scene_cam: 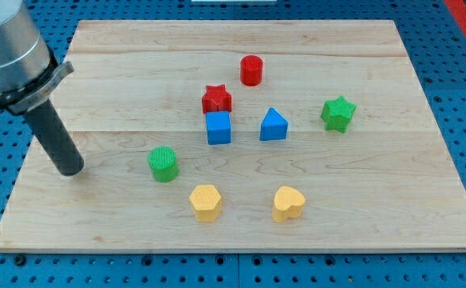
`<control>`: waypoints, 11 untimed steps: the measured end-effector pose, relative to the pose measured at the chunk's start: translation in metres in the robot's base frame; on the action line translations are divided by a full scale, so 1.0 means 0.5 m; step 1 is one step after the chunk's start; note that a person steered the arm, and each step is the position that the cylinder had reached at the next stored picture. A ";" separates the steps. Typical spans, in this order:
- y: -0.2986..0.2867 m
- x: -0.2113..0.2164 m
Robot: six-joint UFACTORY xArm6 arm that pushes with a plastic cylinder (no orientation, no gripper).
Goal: Slide green circle diagonal to yellow hexagon
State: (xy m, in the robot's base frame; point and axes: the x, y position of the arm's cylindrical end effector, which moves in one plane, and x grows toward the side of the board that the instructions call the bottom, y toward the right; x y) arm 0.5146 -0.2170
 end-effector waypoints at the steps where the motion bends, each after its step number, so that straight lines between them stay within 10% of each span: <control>1: 0.000 0.009; 5: 0.135 0.095; 7: 0.293 0.008; 11: 0.090 -0.010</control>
State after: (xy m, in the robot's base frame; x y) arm 0.5097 -0.1719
